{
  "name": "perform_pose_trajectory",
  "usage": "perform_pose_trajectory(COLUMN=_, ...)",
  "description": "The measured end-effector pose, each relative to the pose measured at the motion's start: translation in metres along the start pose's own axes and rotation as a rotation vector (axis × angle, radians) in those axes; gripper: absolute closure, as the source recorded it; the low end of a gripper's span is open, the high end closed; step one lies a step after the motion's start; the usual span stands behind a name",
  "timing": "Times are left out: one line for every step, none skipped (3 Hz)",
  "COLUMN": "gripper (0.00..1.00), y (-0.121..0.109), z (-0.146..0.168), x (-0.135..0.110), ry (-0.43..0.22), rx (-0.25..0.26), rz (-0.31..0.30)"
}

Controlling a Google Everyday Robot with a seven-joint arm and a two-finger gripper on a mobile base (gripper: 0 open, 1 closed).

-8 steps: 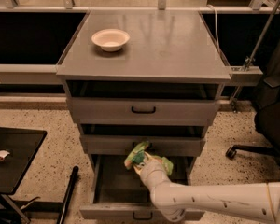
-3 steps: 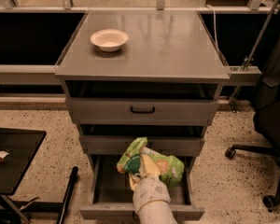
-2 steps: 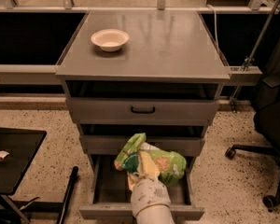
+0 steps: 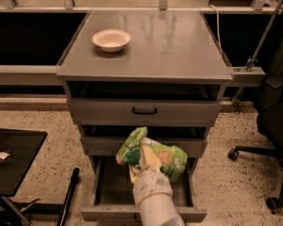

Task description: Pick green rice chip bag from bottom drawer and place on counter

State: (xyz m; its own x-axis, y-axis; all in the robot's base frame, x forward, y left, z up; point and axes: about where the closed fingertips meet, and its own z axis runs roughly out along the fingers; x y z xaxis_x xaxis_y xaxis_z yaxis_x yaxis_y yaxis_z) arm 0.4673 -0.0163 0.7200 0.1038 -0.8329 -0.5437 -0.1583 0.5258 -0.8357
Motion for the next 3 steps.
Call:
perform_pose_trajectory(gripper=1.00, y=-0.015, z=0.055, x=0.005, ry=0.008, rx=-0.044, rz=-0.029)
perform_pose_trajectory(gripper=1.00, y=-0.032, z=0.085, x=0.018, ry=0.027, rx=-0.053, rz=-0.022)
perform_pose_trajectory(gripper=1.00, y=-0.033, z=0.085, x=0.019, ry=0.028, rx=-0.052, rz=-0.020)
